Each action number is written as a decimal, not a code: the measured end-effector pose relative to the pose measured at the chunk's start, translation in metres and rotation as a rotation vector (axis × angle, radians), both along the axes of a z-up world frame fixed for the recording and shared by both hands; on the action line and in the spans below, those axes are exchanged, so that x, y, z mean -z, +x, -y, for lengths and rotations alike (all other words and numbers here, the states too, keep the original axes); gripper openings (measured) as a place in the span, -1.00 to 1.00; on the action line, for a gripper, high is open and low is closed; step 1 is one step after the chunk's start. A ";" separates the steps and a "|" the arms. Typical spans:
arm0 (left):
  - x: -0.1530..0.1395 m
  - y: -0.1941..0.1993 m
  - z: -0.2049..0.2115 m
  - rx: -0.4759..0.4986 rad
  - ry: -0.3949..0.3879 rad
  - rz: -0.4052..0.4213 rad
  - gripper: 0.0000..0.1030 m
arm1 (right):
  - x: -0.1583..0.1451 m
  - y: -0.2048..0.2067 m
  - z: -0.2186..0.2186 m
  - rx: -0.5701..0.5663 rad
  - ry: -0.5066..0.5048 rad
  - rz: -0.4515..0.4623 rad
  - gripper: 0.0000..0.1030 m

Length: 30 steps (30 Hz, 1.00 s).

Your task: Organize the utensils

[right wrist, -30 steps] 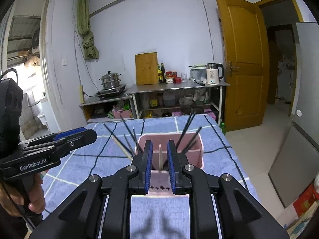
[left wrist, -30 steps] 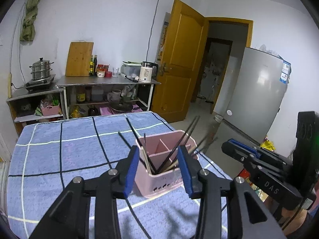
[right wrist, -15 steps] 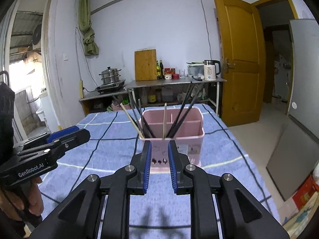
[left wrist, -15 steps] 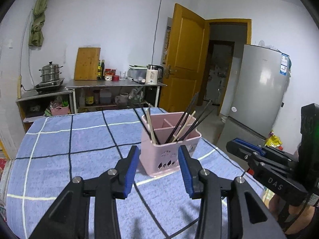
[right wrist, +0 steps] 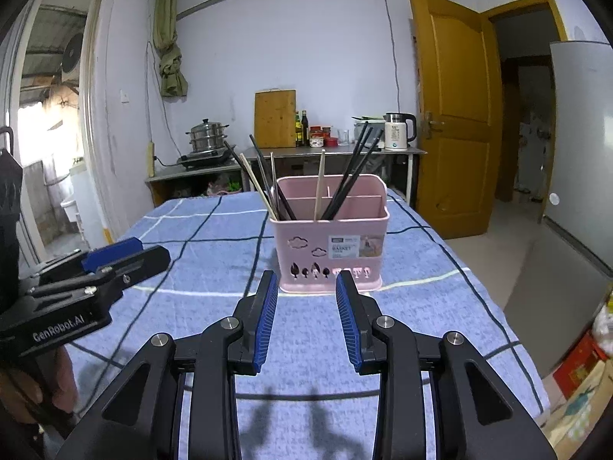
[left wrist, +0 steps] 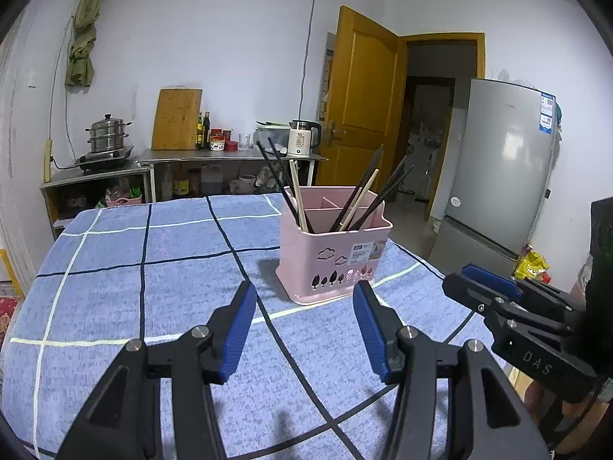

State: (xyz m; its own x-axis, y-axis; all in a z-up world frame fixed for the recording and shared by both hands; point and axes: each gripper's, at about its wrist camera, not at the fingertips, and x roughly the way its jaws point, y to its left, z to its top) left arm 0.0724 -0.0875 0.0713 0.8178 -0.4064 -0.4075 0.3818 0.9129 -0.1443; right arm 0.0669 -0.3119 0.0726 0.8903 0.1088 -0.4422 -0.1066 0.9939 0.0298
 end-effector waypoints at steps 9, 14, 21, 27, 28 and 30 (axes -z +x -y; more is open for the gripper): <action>0.005 -0.009 0.002 -0.017 0.015 0.024 0.08 | 0.001 -0.004 0.001 0.009 0.004 0.010 -0.36; 0.005 -0.010 0.002 -0.026 0.014 0.025 0.09 | 0.001 -0.004 0.001 0.012 0.003 0.011 -0.36; 0.005 -0.009 0.002 -0.035 0.016 0.027 0.11 | 0.001 -0.006 0.000 0.015 0.005 0.017 -0.36; 0.005 -0.009 0.003 -0.039 0.017 0.035 0.17 | 0.002 -0.008 -0.002 0.016 0.004 0.017 -0.36; 0.005 -0.008 0.003 -0.040 0.016 0.034 0.17 | 0.001 -0.008 -0.002 0.016 0.004 0.019 -0.36; 0.006 -0.009 0.004 -0.041 0.018 0.035 0.18 | 0.002 -0.009 -0.002 0.015 0.004 0.019 -0.36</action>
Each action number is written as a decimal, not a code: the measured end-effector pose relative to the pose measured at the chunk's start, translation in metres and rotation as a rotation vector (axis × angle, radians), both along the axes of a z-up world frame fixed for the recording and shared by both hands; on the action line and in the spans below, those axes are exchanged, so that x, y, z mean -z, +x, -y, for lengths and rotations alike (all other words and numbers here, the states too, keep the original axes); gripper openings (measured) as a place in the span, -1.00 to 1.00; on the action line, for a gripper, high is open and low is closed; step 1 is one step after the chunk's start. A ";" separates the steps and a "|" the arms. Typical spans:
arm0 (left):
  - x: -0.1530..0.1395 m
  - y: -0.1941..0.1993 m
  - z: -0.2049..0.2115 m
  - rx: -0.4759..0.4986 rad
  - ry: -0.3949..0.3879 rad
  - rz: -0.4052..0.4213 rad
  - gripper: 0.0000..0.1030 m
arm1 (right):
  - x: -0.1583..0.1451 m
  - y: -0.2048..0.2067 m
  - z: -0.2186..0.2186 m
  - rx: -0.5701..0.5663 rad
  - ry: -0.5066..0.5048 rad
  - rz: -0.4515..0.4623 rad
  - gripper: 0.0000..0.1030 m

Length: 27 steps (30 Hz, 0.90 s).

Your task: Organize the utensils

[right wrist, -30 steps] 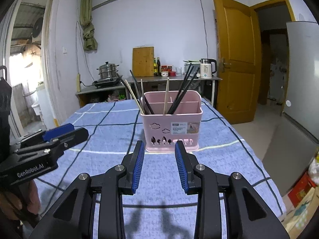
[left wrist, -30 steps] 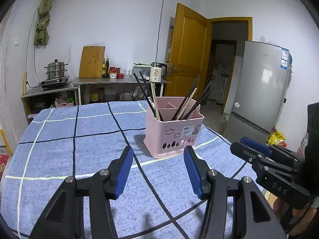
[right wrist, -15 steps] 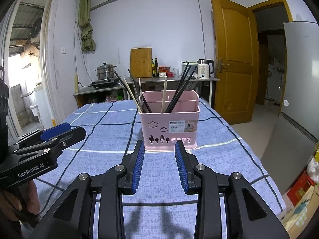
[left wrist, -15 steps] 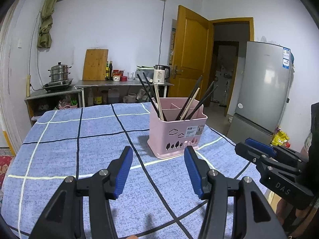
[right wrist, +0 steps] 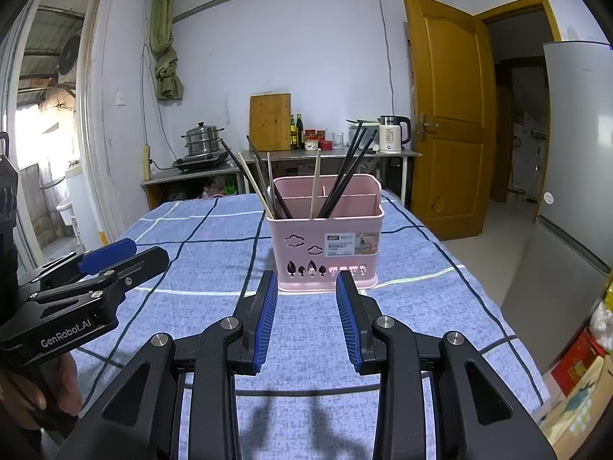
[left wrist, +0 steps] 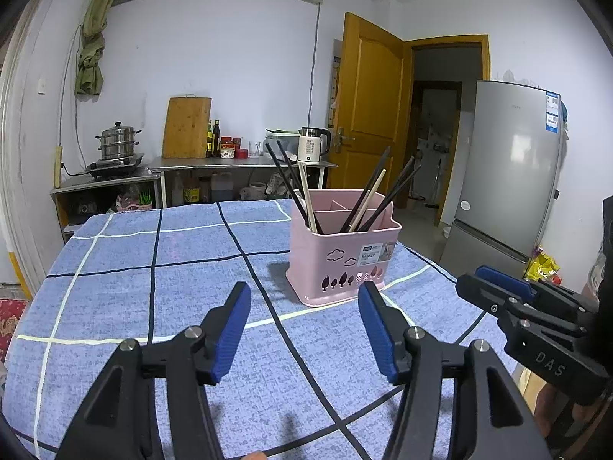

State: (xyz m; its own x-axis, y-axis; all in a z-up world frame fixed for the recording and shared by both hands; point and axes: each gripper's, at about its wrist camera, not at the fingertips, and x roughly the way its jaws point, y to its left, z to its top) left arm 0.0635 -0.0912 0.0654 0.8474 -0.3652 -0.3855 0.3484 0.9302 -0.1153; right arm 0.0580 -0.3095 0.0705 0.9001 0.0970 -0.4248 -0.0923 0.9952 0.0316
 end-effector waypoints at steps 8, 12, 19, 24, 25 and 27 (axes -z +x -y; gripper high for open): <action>0.000 0.000 0.000 -0.001 0.001 -0.004 0.18 | 0.001 -0.001 -0.002 -0.002 -0.001 0.001 -0.36; 0.001 -0.001 0.001 0.001 0.000 -0.006 0.18 | 0.000 -0.003 -0.004 -0.003 -0.002 0.003 -0.36; 0.001 -0.003 0.001 0.000 0.008 -0.001 0.18 | 0.001 -0.003 -0.006 -0.003 -0.002 0.002 -0.36; 0.002 -0.005 0.002 0.000 0.013 0.002 0.18 | 0.001 -0.004 -0.007 -0.004 -0.002 0.003 -0.36; 0.002 -0.005 0.002 -0.001 0.013 0.001 0.18 | 0.001 -0.004 -0.008 -0.005 -0.003 0.002 -0.36; 0.002 -0.006 0.001 -0.002 0.014 -0.002 0.18 | 0.001 -0.005 -0.008 -0.004 -0.002 0.002 -0.36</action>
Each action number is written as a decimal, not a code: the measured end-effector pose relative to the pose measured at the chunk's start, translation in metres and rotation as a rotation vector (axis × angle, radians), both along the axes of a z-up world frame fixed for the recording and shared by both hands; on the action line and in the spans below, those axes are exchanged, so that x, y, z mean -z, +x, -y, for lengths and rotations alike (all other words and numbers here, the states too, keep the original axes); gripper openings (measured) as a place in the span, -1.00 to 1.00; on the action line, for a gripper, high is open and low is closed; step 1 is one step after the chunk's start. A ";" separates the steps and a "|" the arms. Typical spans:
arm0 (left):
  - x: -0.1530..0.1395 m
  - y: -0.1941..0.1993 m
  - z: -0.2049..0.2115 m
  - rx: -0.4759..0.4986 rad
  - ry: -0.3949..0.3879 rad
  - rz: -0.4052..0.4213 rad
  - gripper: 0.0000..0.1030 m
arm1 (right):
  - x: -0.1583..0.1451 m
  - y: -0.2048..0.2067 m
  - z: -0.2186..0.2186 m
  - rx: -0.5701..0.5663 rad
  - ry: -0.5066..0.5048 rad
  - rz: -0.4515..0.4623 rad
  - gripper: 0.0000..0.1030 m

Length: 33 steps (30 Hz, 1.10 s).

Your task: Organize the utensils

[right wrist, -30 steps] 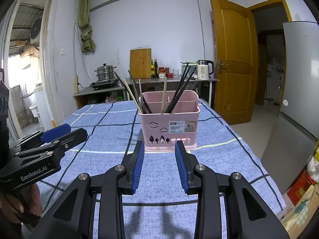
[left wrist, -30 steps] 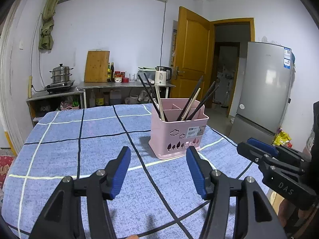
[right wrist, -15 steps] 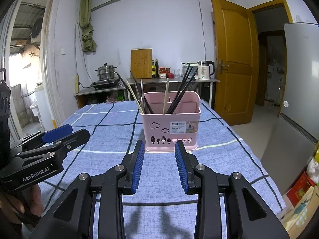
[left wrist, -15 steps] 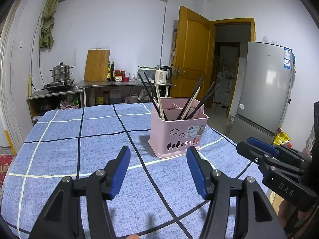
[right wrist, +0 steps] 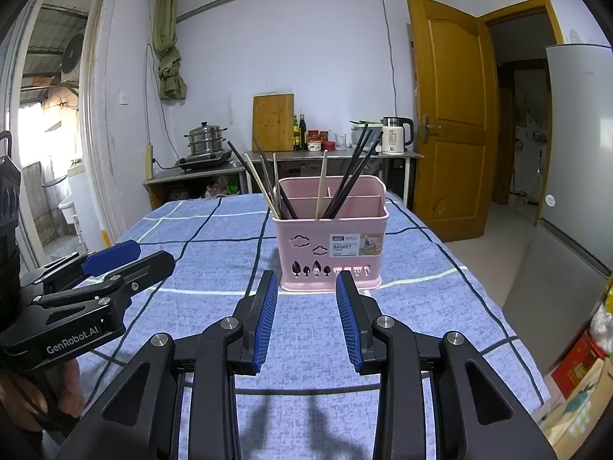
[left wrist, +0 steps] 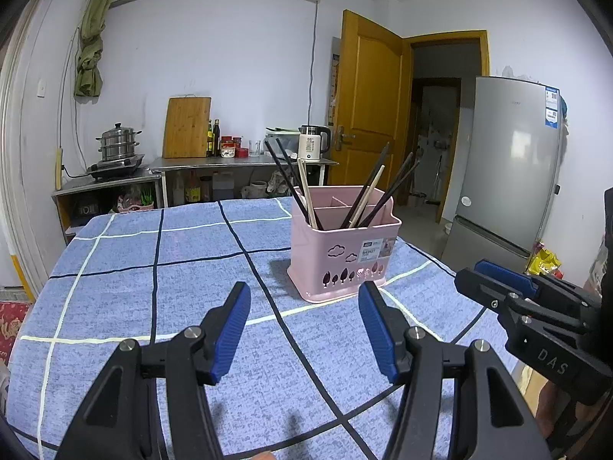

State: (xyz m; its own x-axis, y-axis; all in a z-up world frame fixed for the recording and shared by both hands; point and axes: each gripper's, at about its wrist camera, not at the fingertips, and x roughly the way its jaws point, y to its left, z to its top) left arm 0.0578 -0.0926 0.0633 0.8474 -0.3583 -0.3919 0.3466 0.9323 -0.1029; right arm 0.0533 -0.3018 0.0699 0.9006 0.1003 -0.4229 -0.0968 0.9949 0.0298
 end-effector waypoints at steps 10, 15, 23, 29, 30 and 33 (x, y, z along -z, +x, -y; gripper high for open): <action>0.000 -0.001 0.001 0.001 0.016 0.002 0.18 | 0.001 -0.001 -0.001 -0.001 0.003 0.002 -0.36; 0.000 -0.001 0.002 0.003 0.017 0.001 0.18 | 0.000 -0.002 -0.001 0.001 0.004 0.001 -0.36; 0.002 -0.003 0.002 0.005 0.022 0.001 0.18 | 0.001 -0.003 -0.002 0.001 0.001 -0.001 -0.36; 0.003 -0.004 0.003 0.012 0.025 0.004 0.18 | 0.001 -0.003 -0.002 0.000 0.001 -0.004 -0.36; 0.003 -0.004 0.004 0.012 0.026 0.004 0.18 | 0.001 -0.003 -0.002 0.000 0.000 -0.005 -0.36; 0.003 -0.003 0.003 0.012 0.023 0.002 0.18 | 0.002 -0.003 -0.003 -0.001 -0.001 -0.006 -0.36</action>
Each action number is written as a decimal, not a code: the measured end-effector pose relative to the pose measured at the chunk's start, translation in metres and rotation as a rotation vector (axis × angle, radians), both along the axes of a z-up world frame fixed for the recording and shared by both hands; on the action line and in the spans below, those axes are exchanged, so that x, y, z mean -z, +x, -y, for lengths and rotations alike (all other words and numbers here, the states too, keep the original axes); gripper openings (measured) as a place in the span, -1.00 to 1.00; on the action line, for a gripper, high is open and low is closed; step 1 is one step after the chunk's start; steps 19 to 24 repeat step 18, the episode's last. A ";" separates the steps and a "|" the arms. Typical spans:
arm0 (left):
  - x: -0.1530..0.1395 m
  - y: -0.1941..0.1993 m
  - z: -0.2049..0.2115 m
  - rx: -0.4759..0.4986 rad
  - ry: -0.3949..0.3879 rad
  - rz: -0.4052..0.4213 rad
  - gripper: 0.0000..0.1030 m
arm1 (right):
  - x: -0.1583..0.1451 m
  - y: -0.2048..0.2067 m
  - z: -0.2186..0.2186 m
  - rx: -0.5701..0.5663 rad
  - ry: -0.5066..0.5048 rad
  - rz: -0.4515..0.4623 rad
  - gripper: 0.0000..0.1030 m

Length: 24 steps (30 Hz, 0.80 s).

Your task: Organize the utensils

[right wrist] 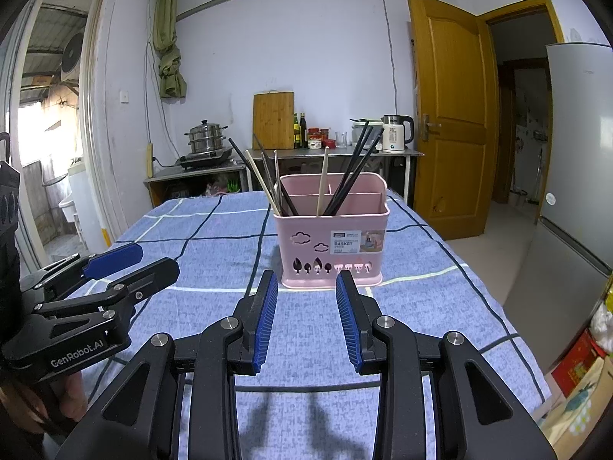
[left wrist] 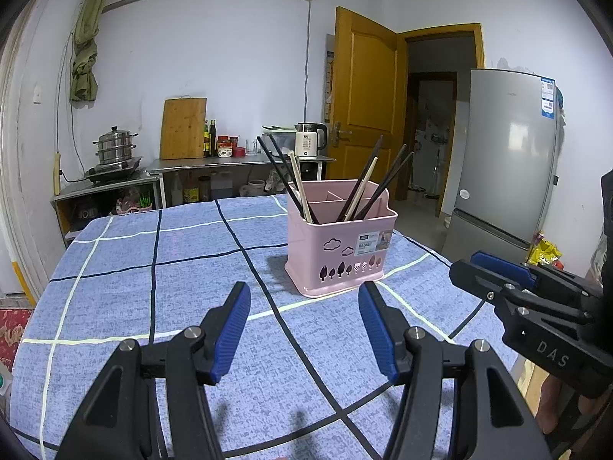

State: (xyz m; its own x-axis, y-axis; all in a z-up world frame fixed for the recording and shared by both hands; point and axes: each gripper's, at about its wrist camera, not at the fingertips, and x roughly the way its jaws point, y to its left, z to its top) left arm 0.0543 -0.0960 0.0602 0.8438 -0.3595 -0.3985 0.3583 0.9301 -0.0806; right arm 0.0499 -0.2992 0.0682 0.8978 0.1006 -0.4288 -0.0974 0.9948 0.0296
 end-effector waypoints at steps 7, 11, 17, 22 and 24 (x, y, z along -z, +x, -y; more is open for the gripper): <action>0.002 0.001 -0.003 -0.021 0.001 -0.003 0.18 | 0.001 -0.001 -0.002 -0.002 -0.003 -0.005 -0.36; 0.003 0.000 -0.002 -0.018 0.006 0.001 0.18 | 0.001 -0.001 -0.004 -0.004 -0.004 -0.007 -0.36; 0.002 0.000 -0.001 -0.015 0.004 0.007 0.18 | 0.000 -0.001 -0.002 0.000 -0.004 -0.007 -0.36; 0.002 0.000 -0.001 -0.014 0.003 0.006 0.18 | 0.000 0.000 -0.002 0.000 -0.004 -0.007 -0.36; 0.002 0.000 -0.001 -0.014 0.003 0.006 0.18 | 0.000 0.000 -0.002 0.000 -0.004 -0.007 -0.36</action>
